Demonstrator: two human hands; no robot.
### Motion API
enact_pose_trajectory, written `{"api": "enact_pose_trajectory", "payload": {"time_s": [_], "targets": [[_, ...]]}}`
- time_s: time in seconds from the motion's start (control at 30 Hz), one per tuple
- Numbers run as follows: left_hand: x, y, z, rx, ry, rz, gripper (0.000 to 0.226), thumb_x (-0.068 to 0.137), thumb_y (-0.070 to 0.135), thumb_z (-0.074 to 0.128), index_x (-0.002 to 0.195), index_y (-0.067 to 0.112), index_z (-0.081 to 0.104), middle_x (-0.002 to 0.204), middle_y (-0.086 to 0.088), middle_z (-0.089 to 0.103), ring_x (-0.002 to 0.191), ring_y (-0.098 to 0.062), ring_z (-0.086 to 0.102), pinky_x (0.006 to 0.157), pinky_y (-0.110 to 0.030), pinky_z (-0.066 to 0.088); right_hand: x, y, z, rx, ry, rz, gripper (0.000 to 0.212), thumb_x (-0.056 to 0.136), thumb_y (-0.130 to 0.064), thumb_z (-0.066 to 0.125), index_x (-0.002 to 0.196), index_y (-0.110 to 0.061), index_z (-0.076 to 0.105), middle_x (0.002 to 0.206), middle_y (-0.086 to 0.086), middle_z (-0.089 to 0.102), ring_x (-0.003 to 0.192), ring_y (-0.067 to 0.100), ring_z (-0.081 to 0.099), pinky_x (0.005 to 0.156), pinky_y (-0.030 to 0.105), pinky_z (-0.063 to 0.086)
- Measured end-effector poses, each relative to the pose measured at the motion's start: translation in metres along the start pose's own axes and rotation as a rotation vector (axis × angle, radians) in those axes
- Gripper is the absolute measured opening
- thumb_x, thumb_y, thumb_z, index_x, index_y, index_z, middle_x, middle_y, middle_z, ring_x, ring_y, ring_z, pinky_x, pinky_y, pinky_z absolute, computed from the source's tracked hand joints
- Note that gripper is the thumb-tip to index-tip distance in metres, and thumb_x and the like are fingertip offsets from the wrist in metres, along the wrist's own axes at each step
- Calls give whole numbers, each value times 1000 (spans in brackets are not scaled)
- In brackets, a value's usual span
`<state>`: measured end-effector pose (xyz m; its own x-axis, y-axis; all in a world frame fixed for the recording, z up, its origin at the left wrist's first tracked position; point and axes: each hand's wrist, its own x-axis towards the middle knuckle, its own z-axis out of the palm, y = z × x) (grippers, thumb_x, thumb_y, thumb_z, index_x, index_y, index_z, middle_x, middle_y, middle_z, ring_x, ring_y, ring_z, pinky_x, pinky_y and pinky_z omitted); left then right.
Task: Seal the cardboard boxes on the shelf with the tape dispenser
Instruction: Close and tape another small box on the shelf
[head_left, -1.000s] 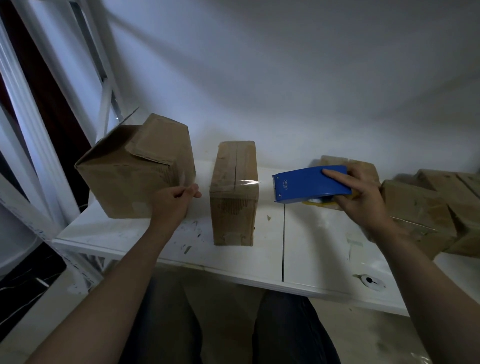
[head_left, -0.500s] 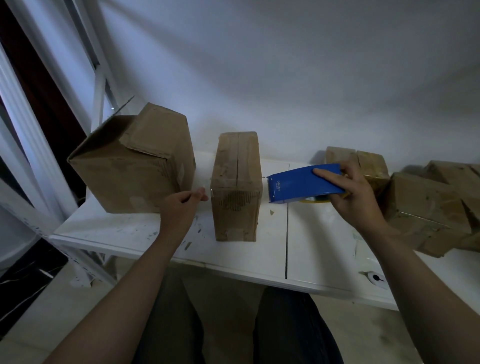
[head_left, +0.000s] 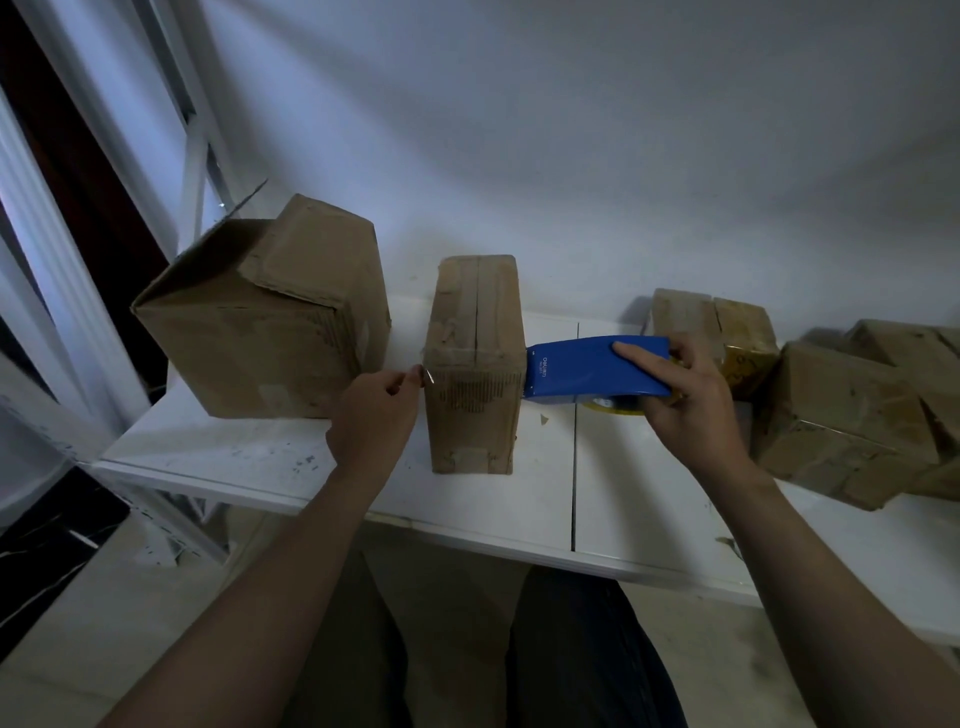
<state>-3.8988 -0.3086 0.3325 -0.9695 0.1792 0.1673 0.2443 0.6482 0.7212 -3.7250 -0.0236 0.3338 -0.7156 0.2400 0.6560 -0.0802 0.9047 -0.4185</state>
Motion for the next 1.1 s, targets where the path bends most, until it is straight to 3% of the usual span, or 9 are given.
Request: {"api": "enact_pose_trajectory", "payload": {"time_s": [0.07, 0.17, 0.23, 0.37, 0.47, 0.57, 0.67, 0.9, 1.1], "targets": [[8, 0, -1, 27, -68, -31, 51, 98, 60, 44, 113, 18, 69, 89, -1, 70, 85, -23, 67, 71, -32, 47, 0, -1, 1, 1, -6, 11, 66, 81, 9, 74, 134, -28, 61, 130, 14, 51, 116, 30, 52, 94, 35, 50], [22, -2, -7, -124, -217, -219, 91, 89, 66, 57, 157, 17, 21, 153, -6, 44, 136, -32, 46, 109, -54, 40, -1, -2, 2, -4, -6, 26, 67, 81, 9, 75, 135, -29, 61, 130, 13, 50, 116, 30, 52, 94, 38, 52], [25, -3, -8, -189, -202, -188, 86, 90, 56, 64, 155, 14, 25, 145, -6, 50, 132, -31, 50, 108, -52, 42, -1, -4, 3, -5, -11, 29, 70, 81, 8, 75, 135, -33, 59, 129, 11, 50, 116, 25, 50, 94, 36, 50], [21, 14, -8, -201, 57, 44, 32, 103, 27, 51, 131, 15, 58, 117, 0, 65, 104, -17, 63, 83, -29, 48, -1, -11, 8, -7, -41, 33, 71, 82, 3, 77, 137, -37, 56, 128, 9, 50, 113, 19, 48, 93, 30, 47], [18, 30, -7, -267, 45, 40, 48, 100, 42, 53, 139, 14, 52, 119, 0, 63, 94, -8, 62, 74, -23, 48, -2, -12, 12, -20, -34, 15, 69, 81, 2, 79, 137, -32, 58, 128, 10, 51, 113, 16, 46, 93, 22, 44], [11, 39, 3, -238, -19, -19, 97, 82, 65, 67, 154, 16, 26, 147, -8, 45, 131, -28, 47, 100, -45, 48, -5, -14, 18, -20, -26, 35, 72, 80, 5, 78, 137, -33, 58, 126, 5, 49, 112, 9, 42, 94, 9, 36], [3, 52, 17, -79, 40, -43, 126, 63, 74, 76, 157, 20, 11, 152, -11, 35, 139, -34, 32, 104, -51, 42, -7, -20, 25, 18, -10, 69, 71, 79, 10, 75, 136, -29, 60, 125, -2, 44, 111, 9, 43, 97, 4, 35], [7, 58, 27, -97, 95, -111, 122, 58, 68, 83, 154, 30, 16, 150, -6, 35, 132, -32, 36, 100, -50, 43, -12, -22, 26, 20, -9, 100, 70, 79, 12, 74, 138, -24, 60, 125, 3, 46, 111, 3, 39, 97, 1, 33], [27, 35, 12, -406, 49, -200, 117, 62, 55, 88, 154, 25, 23, 148, -1, 46, 130, -24, 49, 106, -52, 45, -14, -20, 27, 25, 2, 107, 72, 79, 12, 74, 138, -25, 59, 125, 3, 46, 110, 2, 39, 96, 0, 33]]}}
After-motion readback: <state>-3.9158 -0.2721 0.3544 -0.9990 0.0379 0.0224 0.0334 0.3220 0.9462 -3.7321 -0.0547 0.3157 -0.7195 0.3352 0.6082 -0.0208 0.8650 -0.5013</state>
